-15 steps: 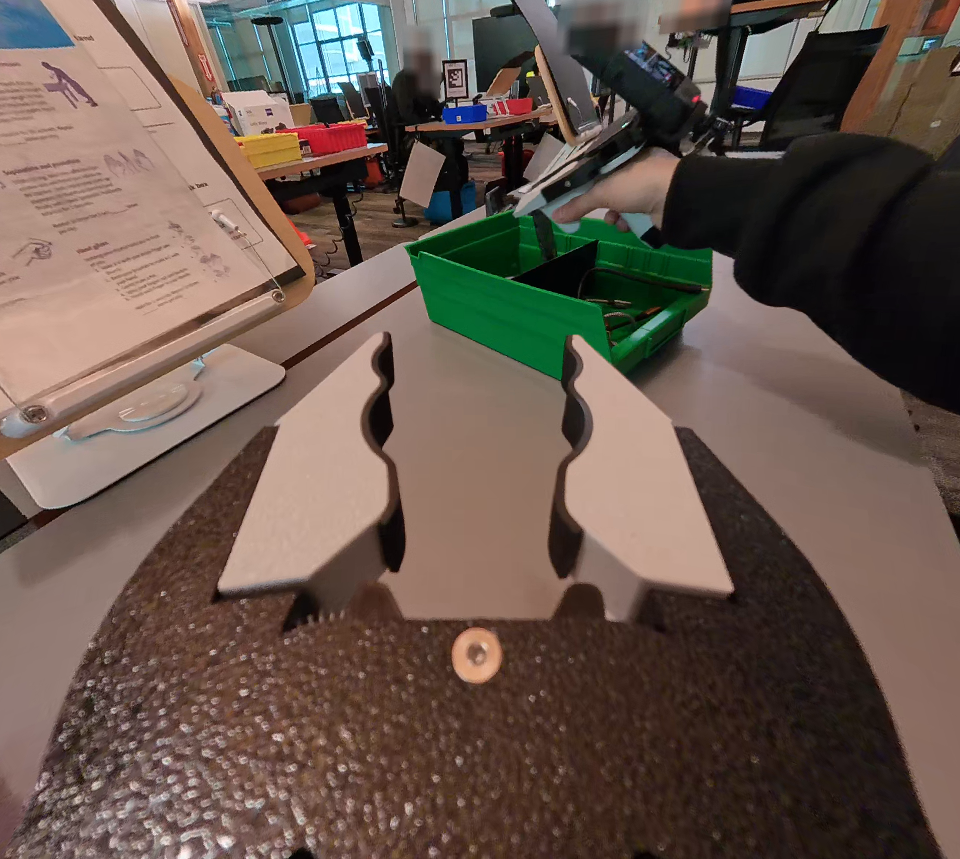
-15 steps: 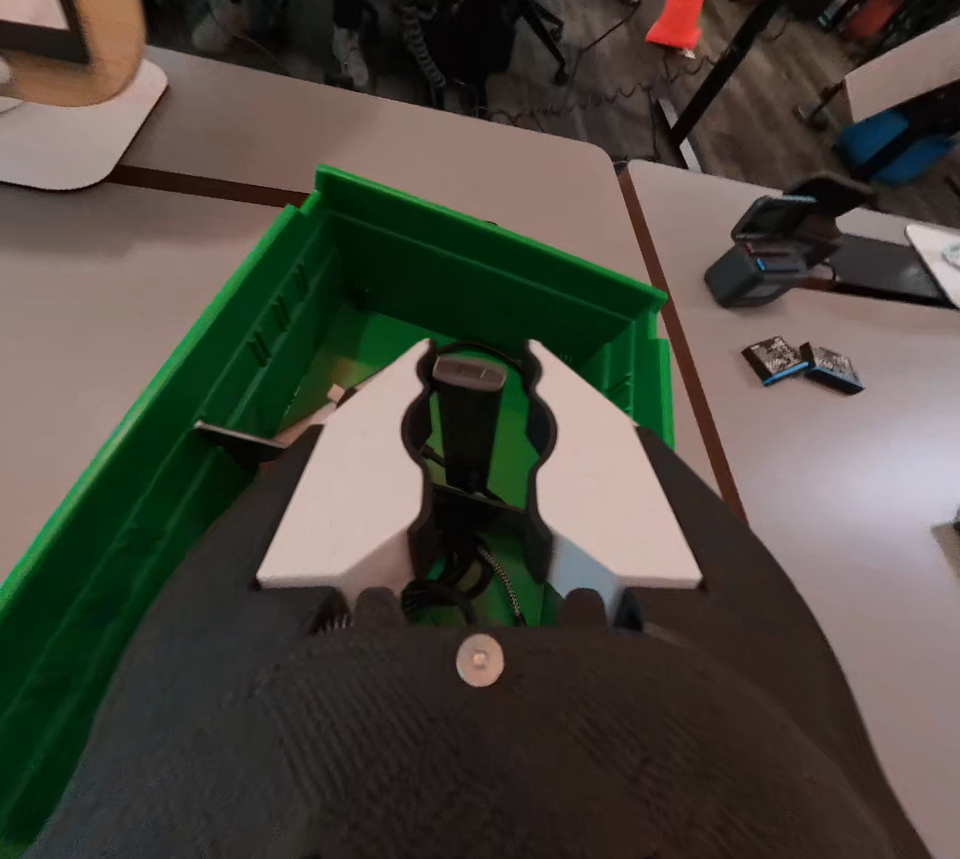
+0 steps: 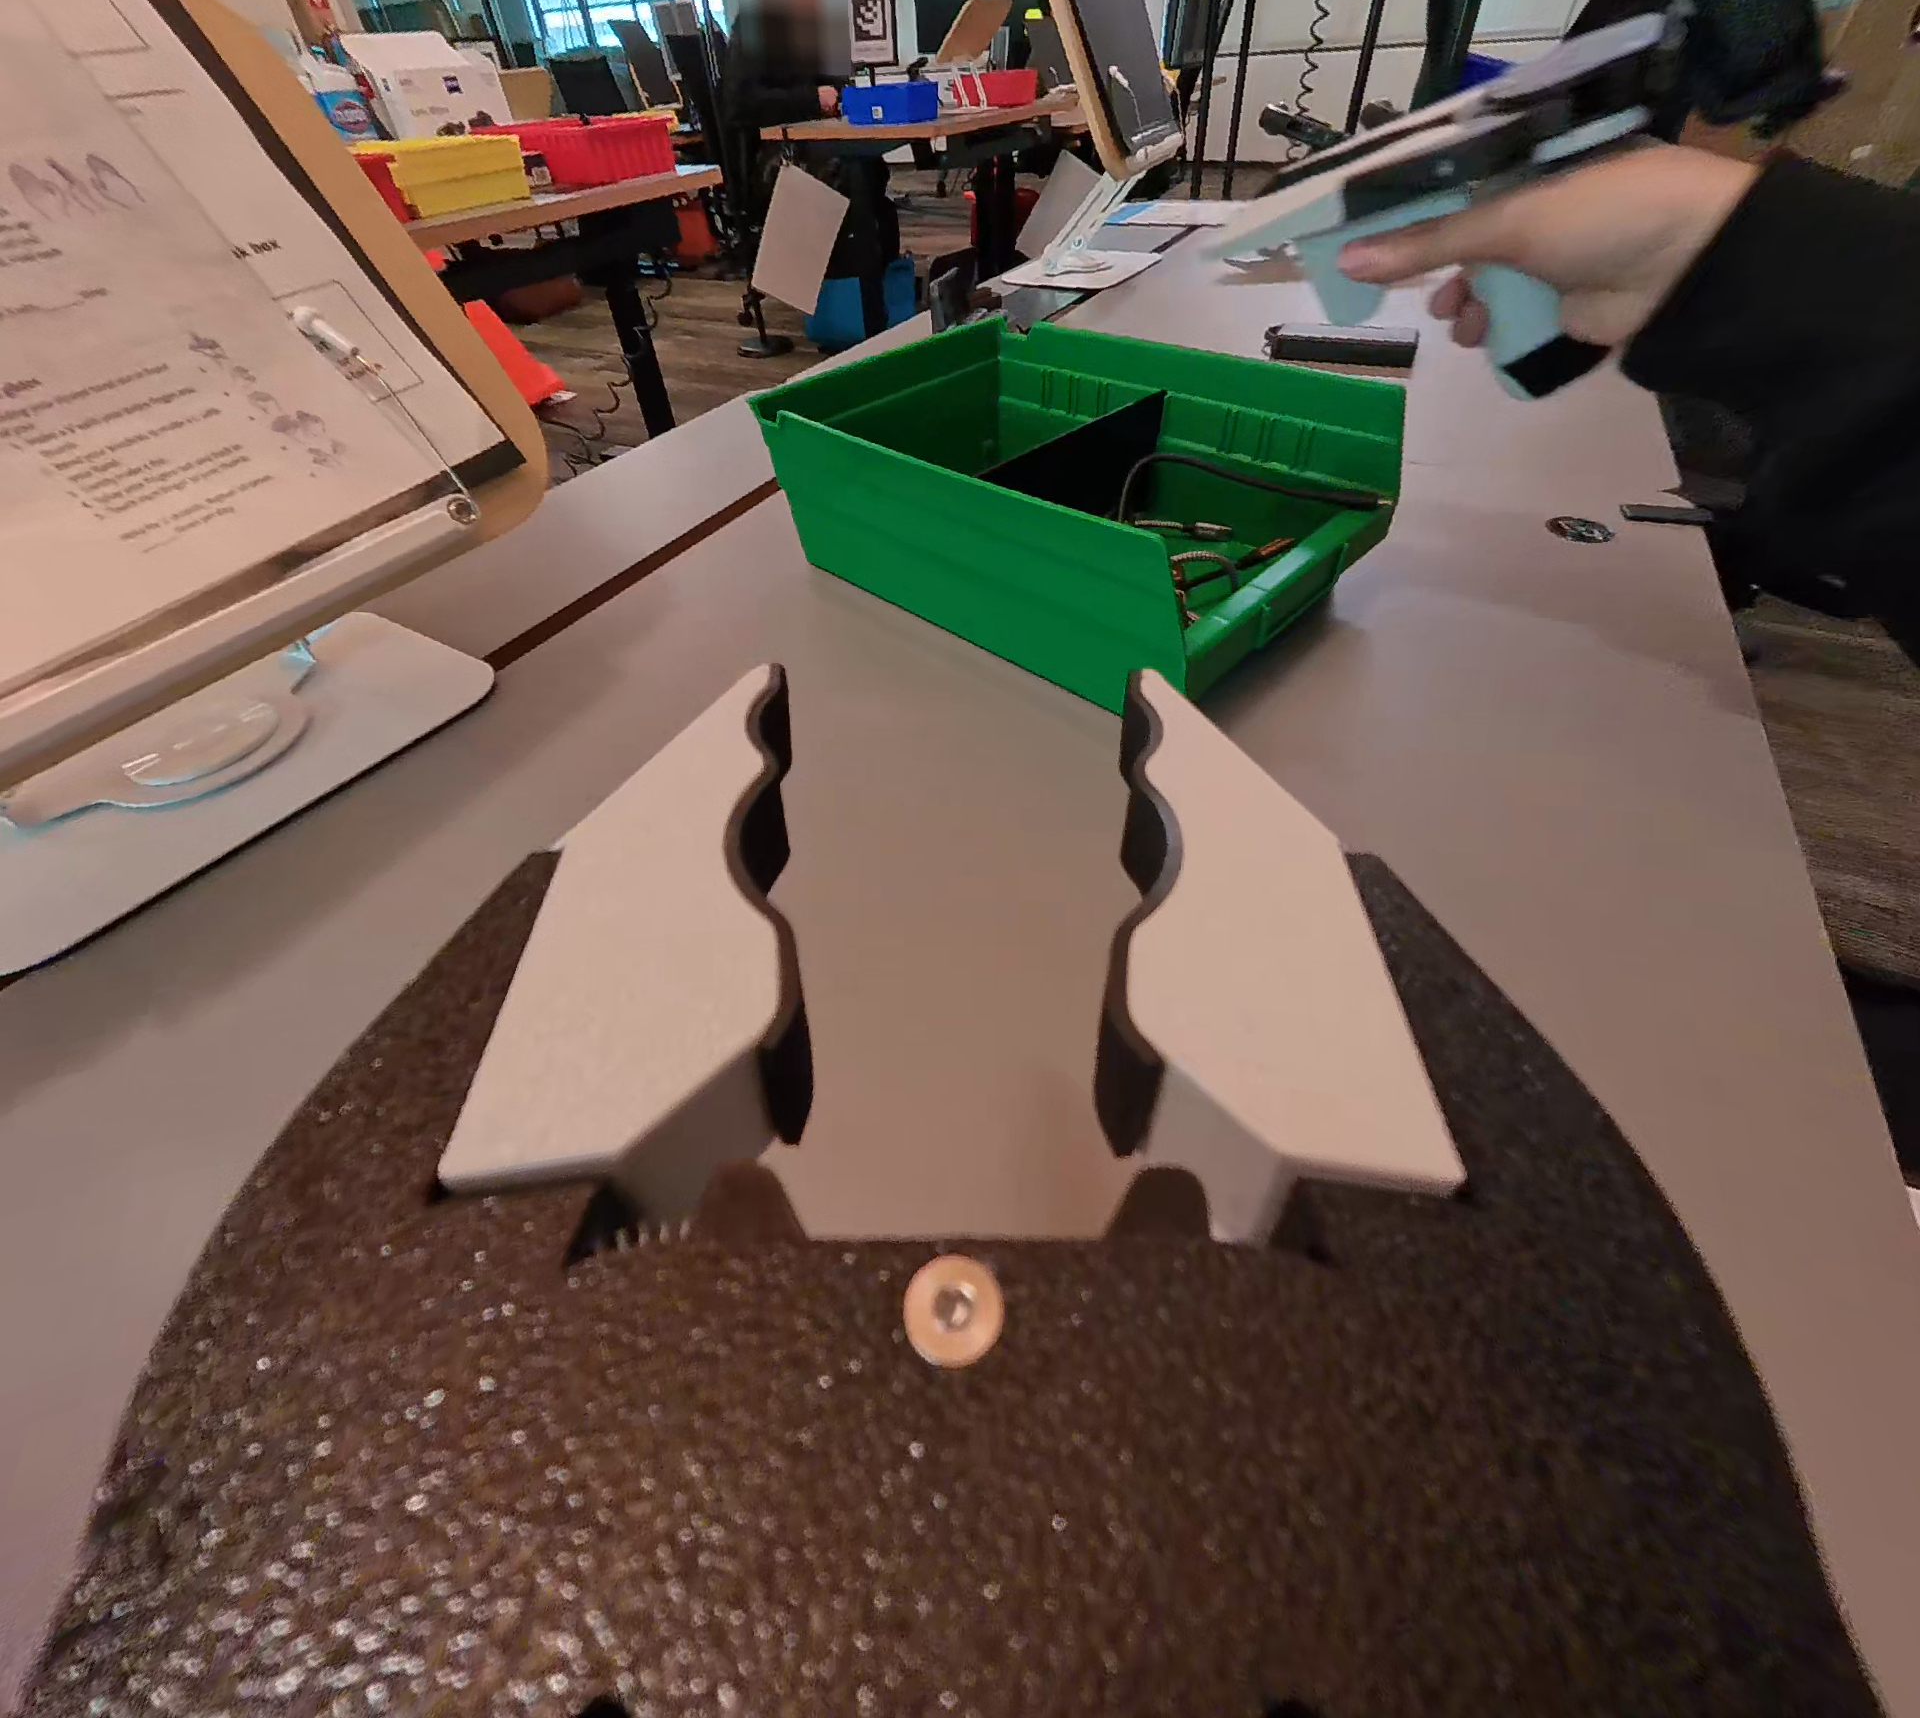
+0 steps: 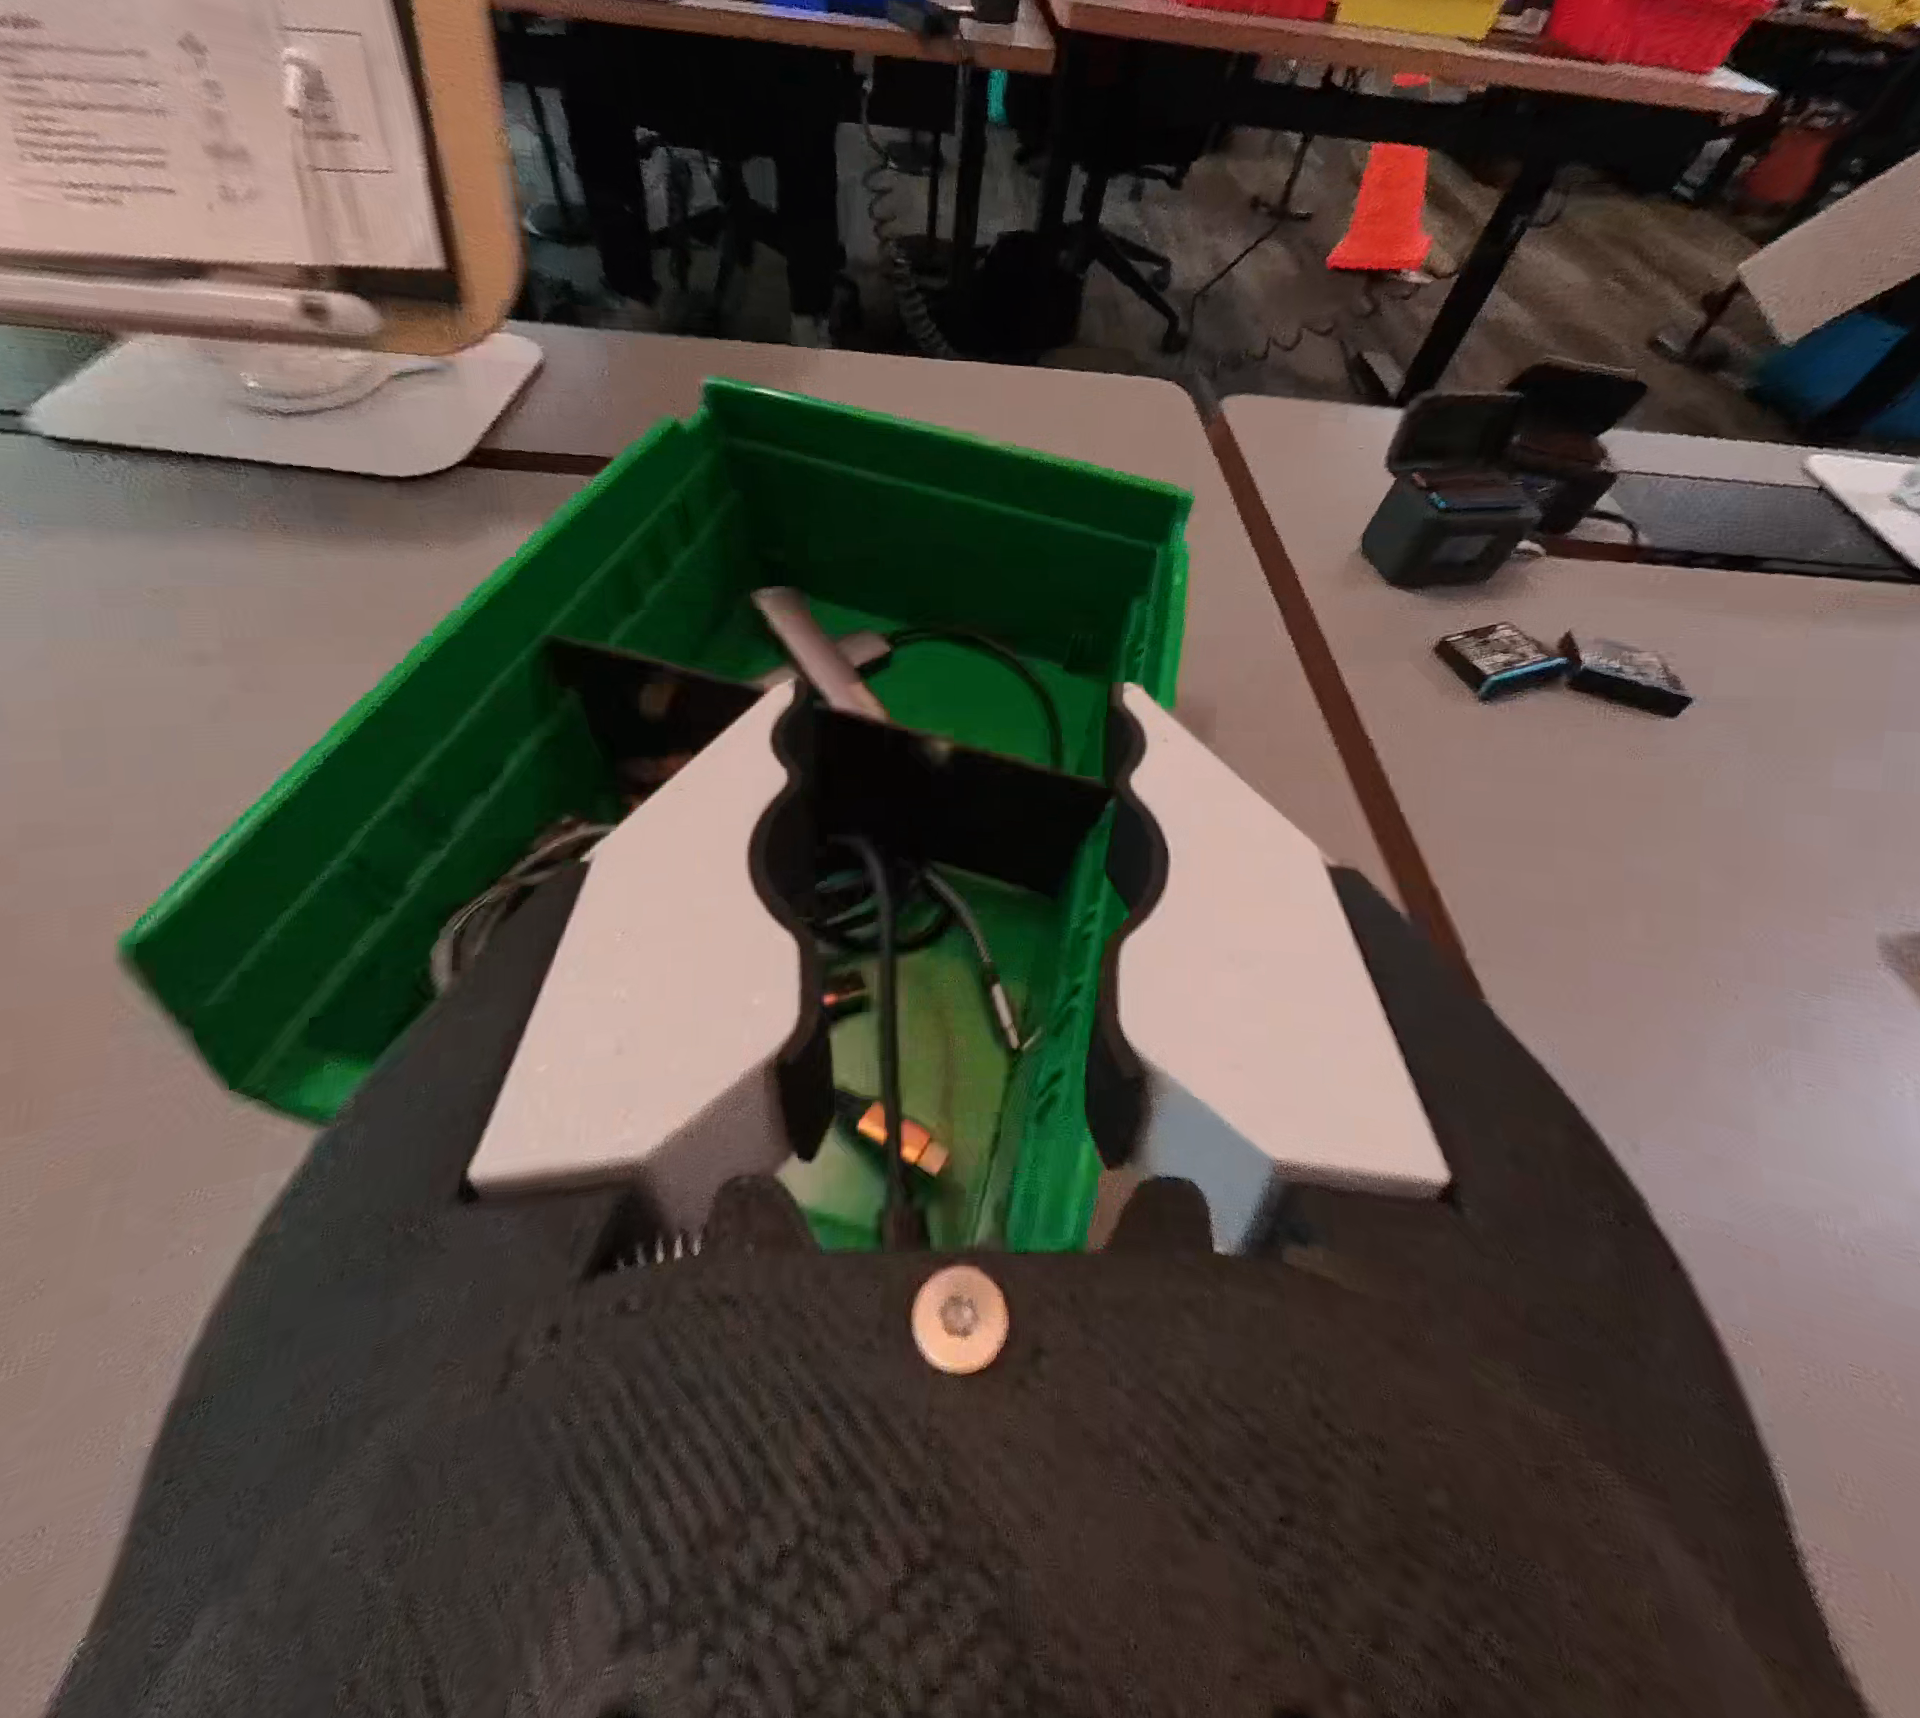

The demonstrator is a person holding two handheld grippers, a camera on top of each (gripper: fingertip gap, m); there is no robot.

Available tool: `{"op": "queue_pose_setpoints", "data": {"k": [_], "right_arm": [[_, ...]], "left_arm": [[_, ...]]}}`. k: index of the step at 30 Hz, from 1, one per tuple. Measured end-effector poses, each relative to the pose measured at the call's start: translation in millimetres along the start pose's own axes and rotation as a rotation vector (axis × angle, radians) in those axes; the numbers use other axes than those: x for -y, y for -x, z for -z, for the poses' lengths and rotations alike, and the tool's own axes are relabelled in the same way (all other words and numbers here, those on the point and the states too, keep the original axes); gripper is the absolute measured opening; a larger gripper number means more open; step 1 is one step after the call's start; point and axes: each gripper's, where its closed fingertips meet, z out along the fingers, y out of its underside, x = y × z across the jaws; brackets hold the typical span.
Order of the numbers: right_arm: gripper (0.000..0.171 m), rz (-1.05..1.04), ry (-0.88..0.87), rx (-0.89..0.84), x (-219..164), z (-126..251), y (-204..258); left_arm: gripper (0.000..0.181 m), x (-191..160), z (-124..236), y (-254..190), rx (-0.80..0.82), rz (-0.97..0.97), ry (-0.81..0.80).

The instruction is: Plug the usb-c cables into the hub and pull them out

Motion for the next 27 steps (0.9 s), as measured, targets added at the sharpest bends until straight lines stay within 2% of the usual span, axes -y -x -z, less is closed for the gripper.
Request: {"op": "queue_pose_setpoints", "data": {"k": [3, 8, 9, 11, 13, 15, 19, 23, 24, 26, 27], "right_arm": [[0.055, -0.002, -0.058, 0.094, -26.9, 45.5, 25.1], [0.06, 0.018, -0.106, 0.099, -69.8, 103.8, 31.4], [0.059, 0.007, -0.131, 0.087, -70.2, 109.4, 25.7], [0.075, -0.007, -0.101, 0.1, -72.5, 117.4, 17.6], [0.088, -0.037, -0.083, 0.065, -71.6, 126.1, 5.0], [0.097, -0.07, -0.138, 0.052, -61.8, 133.9, -0.2], [0.098, -0.087, -0.171, 0.049, -50.6, 142.9, 2.6], [0.102, -0.056, -0.166, -0.041, -46.4, 146.8, -3.3], [0.102, -0.054, -0.168, -0.08, -46.9, 146.8, -8.6], [0.102, -0.078, -0.172, -0.138, -51.8, 142.0, -18.6], [0.1, -0.106, -0.182, -0.155, -56.4, 136.1, -22.7]], "left_arm": [[0.062, -5.7, -6.7, -4.9, -0.015, 0.037, 0.012], [0.064, -23.1, -30.7, -23.5, -0.039, 0.129, 0.022], [0.067, -30.3, -37.3, -27.2, -0.023, 0.13, 0.042], [0.072, -37.7, -53.4, -38.8, 0.007, 0.156, 0.061], [0.075, -30.1, -74.1, -58.8, 0.012, 0.182, 0.033], [0.078, -19.8, -98.6, -74.9, 0.043, 0.131, 0.014], [0.088, -14.3, -153.9, -69.6, 0.221, -0.02, 0.097], [0.1, -21.9, -195.6, -59.9, 0.287, -0.018, 0.18], [0.098, -28.1, -202.7, -57.6, 0.292, -0.001, 0.214], [0.079, -37.2, -210.8, -46.7, 0.331, 0.007, 0.249], [0.054, -41.4, -212.2, -42.8, 0.334, 0.011, 0.263]]}}
